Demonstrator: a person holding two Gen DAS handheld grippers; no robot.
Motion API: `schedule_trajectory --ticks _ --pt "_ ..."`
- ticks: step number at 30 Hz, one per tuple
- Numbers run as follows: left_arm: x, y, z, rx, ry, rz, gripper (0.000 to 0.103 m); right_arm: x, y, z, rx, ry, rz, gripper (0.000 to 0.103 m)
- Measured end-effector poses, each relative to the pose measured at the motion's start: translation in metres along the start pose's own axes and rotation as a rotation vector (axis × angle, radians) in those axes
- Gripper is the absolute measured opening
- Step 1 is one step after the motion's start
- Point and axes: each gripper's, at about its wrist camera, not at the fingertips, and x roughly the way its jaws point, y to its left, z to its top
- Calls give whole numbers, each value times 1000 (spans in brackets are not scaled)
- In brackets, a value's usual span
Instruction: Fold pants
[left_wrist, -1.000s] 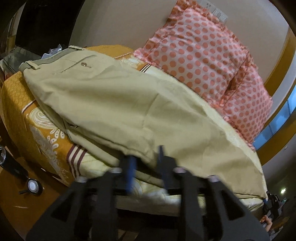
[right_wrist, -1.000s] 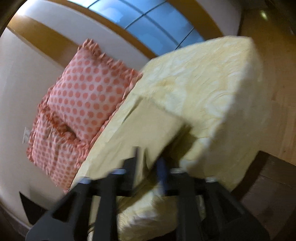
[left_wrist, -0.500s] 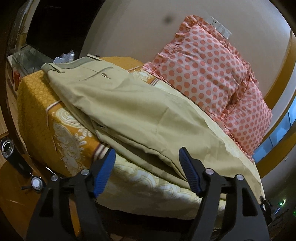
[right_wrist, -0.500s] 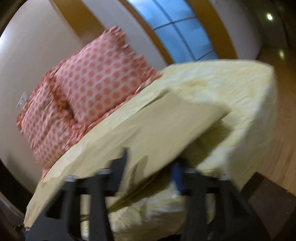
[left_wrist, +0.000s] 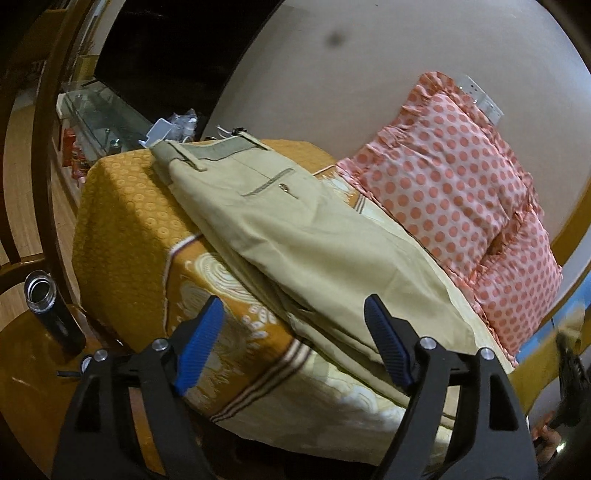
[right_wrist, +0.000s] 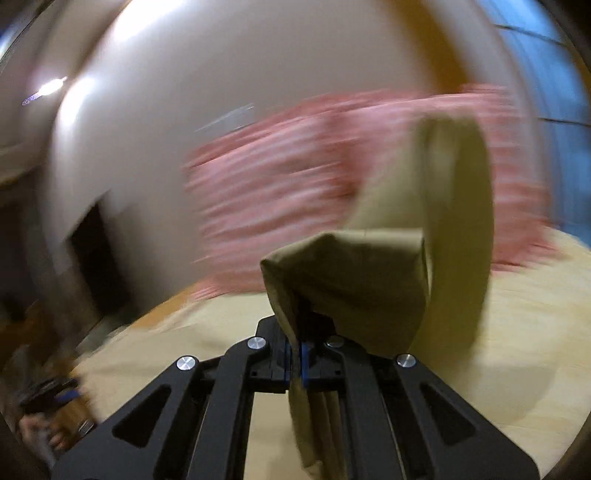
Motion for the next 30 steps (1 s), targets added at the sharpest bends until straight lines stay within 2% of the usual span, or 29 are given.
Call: schedule_trajectory --ticks 2,4,5,6,7,8,11,12,14,15,17,22,25,27,28,29,30 --pt "2 4 2 -11 6 -2 79 51 59 -20 -104 181 101 5" --pt "4 9 5 -23 13 -8 79 93 104 -54 -201 403 162 15" --pt "5 10 7 -29 15 -10 79 101 118 -68 -229 465 172 31" --pt "6 13 9 -36 15 -16 80 99 123 -75 -237 472 190 55" --pt "7 17 12 -42 13 -13 80 92 127 -77 -235 448 207 68" --pt "8 19 15 -47 9 -10 80 87 128 -75 -226 420 214 89" --pt "10 23 21 -56 0 1 81 73 111 -66 -133 336 236 91" --pt "12 24 24 -58 -4 6 82 78 106 -67 -114 354 222 91" --pt "14 23 30 -58 -17 32 83 97 95 -77 -66 447 160 89" --pt "15 23 33 -56 -19 34 83 100 92 -80 -37 459 159 89" --pt "19 24 38 -54 -20 44 83 99 81 -82 45 450 183 89" --pt "37 29 58 -87 9 71 83 82 70 -76 88 386 196 89" --pt "52 35 76 -144 30 85 82 75 61 -73 108 363 204 90" --pt "57 40 83 -189 39 103 65 64 57 -73 117 341 213 90" --pt "62 43 86 -211 59 120 30 59 54 -76 120 331 216 90" --pt "67 46 88 -222 77 127 16 52 49 -76 122 319 218 90" --pt "69 46 90 -216 76 123 13 47 46 -77 124 309 218 90"
